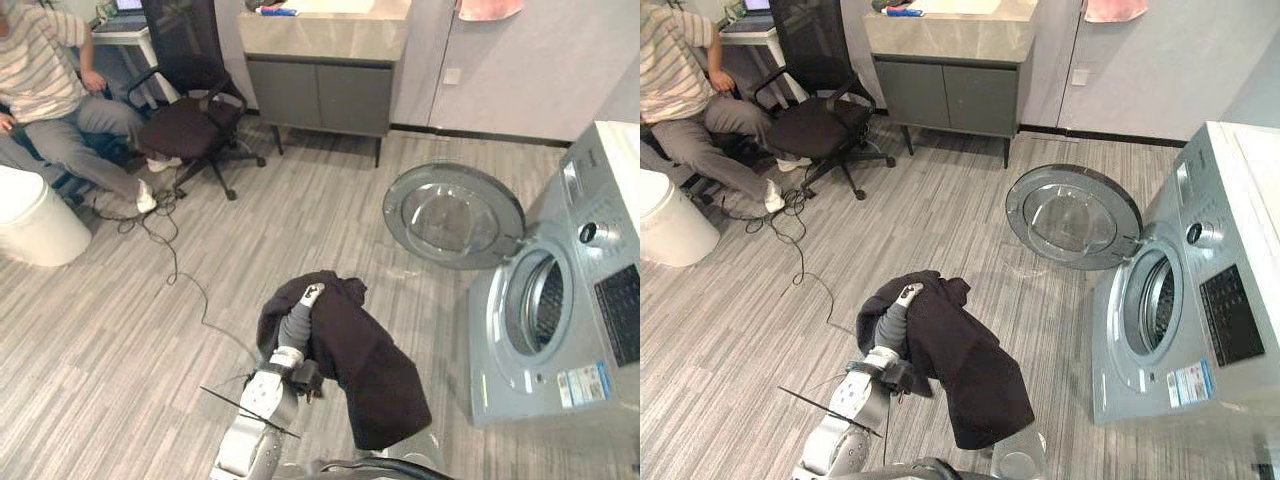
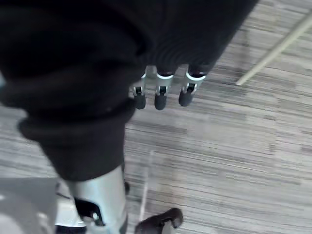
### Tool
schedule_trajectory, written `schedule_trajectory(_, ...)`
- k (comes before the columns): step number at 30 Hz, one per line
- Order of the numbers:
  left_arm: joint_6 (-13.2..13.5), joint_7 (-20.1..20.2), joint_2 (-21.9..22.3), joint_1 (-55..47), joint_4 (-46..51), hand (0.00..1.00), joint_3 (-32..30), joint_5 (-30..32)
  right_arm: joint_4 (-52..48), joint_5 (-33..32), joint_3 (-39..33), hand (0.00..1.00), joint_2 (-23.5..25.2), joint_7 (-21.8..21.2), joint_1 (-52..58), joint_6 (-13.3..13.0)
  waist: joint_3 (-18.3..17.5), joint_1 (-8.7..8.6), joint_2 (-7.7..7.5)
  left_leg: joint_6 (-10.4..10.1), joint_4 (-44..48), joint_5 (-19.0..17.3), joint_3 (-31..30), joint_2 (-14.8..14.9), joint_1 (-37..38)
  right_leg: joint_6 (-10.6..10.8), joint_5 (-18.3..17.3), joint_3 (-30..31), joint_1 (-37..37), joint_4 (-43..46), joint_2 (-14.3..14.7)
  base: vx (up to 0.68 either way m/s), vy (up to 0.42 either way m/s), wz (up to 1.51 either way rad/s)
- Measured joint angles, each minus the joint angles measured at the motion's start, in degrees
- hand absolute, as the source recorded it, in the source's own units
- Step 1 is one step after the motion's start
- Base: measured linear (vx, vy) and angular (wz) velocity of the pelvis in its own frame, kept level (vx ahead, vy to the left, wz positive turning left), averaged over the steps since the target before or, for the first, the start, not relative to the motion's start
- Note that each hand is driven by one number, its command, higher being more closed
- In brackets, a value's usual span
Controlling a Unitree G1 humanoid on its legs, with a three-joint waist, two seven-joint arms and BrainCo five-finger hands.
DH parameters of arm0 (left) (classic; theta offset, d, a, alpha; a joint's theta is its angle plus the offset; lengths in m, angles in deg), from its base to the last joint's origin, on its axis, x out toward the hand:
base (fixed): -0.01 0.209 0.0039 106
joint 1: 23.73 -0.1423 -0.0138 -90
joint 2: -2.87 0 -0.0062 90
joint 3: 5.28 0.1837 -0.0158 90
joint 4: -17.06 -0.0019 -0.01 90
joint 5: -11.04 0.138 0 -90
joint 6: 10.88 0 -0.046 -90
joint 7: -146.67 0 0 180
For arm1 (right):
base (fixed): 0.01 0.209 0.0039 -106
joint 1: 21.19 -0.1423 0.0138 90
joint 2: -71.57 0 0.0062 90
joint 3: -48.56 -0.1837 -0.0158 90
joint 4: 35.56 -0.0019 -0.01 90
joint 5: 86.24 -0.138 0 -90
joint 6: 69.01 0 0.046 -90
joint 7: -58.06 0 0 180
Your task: Pick up the laundry basket with both hands and put the clothes into the washing machine.
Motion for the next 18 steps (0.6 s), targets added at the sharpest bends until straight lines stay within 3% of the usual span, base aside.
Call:
schedule_trajectory(2,-0.1,0.9,1.3,-0.3,0.0,1.00,-0.3,0.0,-2.5,-1.4,1.3,0.00,0.0,0.2,-0.3,-0.5,-0.1,-0.76,0.85,-1.9,20.5,-2.2,0.5,5.1,-7.1,-0.1,-1.9,0.2,2.5,-0.6,2.9,0.38,-0.116,-0.34)
schedule_trajectory(3,-0.1,1.0,2.4,-1.6,0.0,1.00,-1.5,-0.1,-5.3,-2.7,3.4,0.00,-0.2,0.7,-0.2,-0.4,0.0,-0.52,1.06,-2.6,36.1,1.7,0.8,10.5,-11.5,-0.5,-3.3,2.3,5.3,-1.2,6.6,0.38,-0.132,-1.21)
schedule_trajectory(5,-0.4,1.0,2.6,-4.5,0.0,1.00,-3.3,-0.1,-8.4,-2.7,8.8,0.00,-1.3,1.6,0.6,0.3,-0.5,3.12,1.52,1.6,52.6,12.8,2.9,18.5,-14.6,-3.1,-6.3,10.6,8.8,-1.0,12.6,0.42,-0.035,-2.24)
schedule_trajectory(6,-0.8,1.0,2.3,-5.3,-0.1,1.00,-3.5,-0.1,-9.4,-3.1,9.8,0.00,-1.7,2.0,1.1,0.3,-0.9,3.55,2.10,1.7,56.6,12.3,2.7,19.9,-16.0,-3.4,-7.2,13.0,9.9,-0.9,13.9,0.50,0.073,-2.12)
schedule_trajectory(7,-1.4,1.0,2.0,-5.8,-0.4,1.00,-4.5,0.0,-11.1,-3.9,10.4,0.00,-1.3,2.5,2.2,0.5,-0.9,3.48,1.76,3.4,59.3,11.1,3.3,20.4,-18.2,-3.6,-8.1,16.4,11.0,-0.9,14.2,0.42,0.084,-1.36)
schedule_trajectory(9,-1.6,0.9,2.3,-6.0,-2.2,1.00,-6.6,0.0,-12.7,-3.8,12.2,0.00,-1.4,2.7,2.7,0.9,-1.2,3.80,0.98,5.8,58.3,8.3,3.5,20.3,-21.8,-3.8,-8.2,21.7,12.3,-2.2,14.0,0.41,0.083,-1.35)
schedule_trajectory(11,-2.4,0.9,2.6,-6.1,-4.7,1.00,-8.2,0.0,-13.4,-3.8,13.9,0.00,-1.7,2.8,3.5,1.1,-1.2,3.83,0.34,4.8,50.7,4.9,2.0,19.5,-23.6,-2.6,-7.5,26.9,14.3,-3.9,13.6,0.41,0.118,-1.24)
schedule_trajectory(12,-2.6,0.9,2.5,-6.2,-5.9,1.00,-9.2,0.2,-13.8,-3.8,14.6,0.00,-1.8,2.9,3.8,1.1,-1.3,3.79,0.09,3.4,43.4,3.6,-0.5,17.8,-23.8,-2.1,-7.2,29.6,15.4,-4.9,13.3,0.40,0.200,-1.31)
schedule_trajectory(14,-3.2,0.9,2.3,-6.5,-7.2,1.00,-9.8,1.5,-13.8,-3.2,17.2,0.00,-2.6,2.7,3.5,1.1,-1.5,4.39,-0.92,-0.5,20.1,2.5,-13.3,10.3,-23.4,-1.1,-6.9,38.3,15.8,-6.5,11.9,0.44,0.302,-1.77)
schedule_trajectory(15,-3.2,0.9,2.2,-6.5,-7.6,1.00,-9.8,1.7,-13.6,-3.2,17.2,0.00,-2.6,2.7,3.5,1.1,-1.5,4.66,-1.12,-1.9,15.2,3.3,-17.0,8.9,-23.2,-0.3,-7.2,40.2,15.7,-6.5,11.5,0.39,0.355,-1.86)
schedule_trajectory(17,-3.3,0.9,2.0,-6.3,-11.4,1.00,-9.7,2.1,-12.7,-3.2,17.0,0.00,-3.1,2.7,3.4,0.4,-1.9,4.93,-0.46,-6.7,6.2,7.3,-24.1,7.6,-22.5,3.8,-9.2,46.2,15.7,-5.7,11.3,0.35,0.376,-1.92)
schedule_trajectory(18,-3.6,0.9,2.6,-6.5,-13.8,1.00,-9.6,2.2,-12.6,-3.2,17.0,0.00,-4.1,2.7,3.7,0.2,-2.7,4.89,1.15,-6.5,5.8,13.8,-23.9,8.7,-22.3,6.2,-10.8,49.2,15.7,-5.1,12.0,0.37,0.531,-1.74)
